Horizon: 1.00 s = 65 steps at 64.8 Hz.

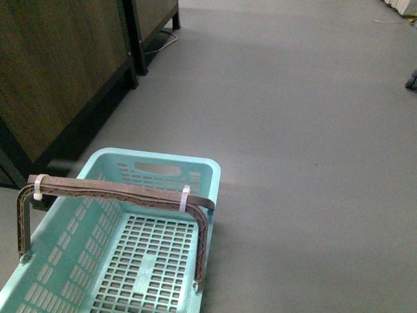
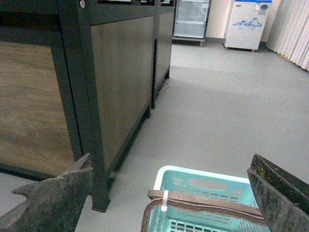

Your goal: Pick mango and avocado into basket

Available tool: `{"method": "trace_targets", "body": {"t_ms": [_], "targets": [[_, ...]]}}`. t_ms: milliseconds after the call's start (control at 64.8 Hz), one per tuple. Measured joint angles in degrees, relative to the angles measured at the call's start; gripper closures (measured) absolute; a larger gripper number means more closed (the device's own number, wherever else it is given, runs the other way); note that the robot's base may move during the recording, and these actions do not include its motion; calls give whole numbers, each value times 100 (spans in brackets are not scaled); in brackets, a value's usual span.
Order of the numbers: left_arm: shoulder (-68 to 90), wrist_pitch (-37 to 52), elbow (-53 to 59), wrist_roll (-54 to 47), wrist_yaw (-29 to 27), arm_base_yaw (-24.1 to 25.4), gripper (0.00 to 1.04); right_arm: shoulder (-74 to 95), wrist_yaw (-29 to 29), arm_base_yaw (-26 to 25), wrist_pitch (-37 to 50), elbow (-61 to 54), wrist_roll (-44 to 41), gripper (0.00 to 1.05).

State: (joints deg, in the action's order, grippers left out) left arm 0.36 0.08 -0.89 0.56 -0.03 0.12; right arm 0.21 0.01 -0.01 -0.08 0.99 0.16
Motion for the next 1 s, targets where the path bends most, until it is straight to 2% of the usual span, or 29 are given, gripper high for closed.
{"method": "trace_targets", "body": {"t_ms": [324, 355, 386, 432, 509, 571, 710, 803, 880, 1003], "targets": [[0, 0, 0, 0, 0, 0, 8, 0, 2, 0, 0, 0, 0, 9], [70, -144, -37, 129, 149, 35, 8, 0, 2, 0, 0, 0, 0, 9], [400, -859, -317, 763, 695, 153, 8, 0, 4, 0, 0, 0, 0, 9], [1086, -1580, -693, 1600, 1226, 256, 8, 0, -4, 0, 0, 0, 0, 9], [1869, -1674, -957, 3082, 1683, 420, 8, 0, 0, 0, 0, 0, 0, 9], [2529, -1266, -1207, 4258, 1969, 651, 8, 0, 2, 0, 0, 0, 0, 9], [4006, -269, -1770, 5737, 2050, 837, 8, 0, 2, 0, 0, 0, 0, 9], [5239, 505, -1937, 6485, 1727, 560, 8, 0, 2, 0, 0, 0, 0, 9], [6704, 1296, -1947, 7044, 1353, 90, 8, 0, 0, 0, 0, 0, 0, 9], [8199, 2065, -2164, 7385, 1123, -308, 8, 0, 0, 0, 0, 0, 0, 9]]}}
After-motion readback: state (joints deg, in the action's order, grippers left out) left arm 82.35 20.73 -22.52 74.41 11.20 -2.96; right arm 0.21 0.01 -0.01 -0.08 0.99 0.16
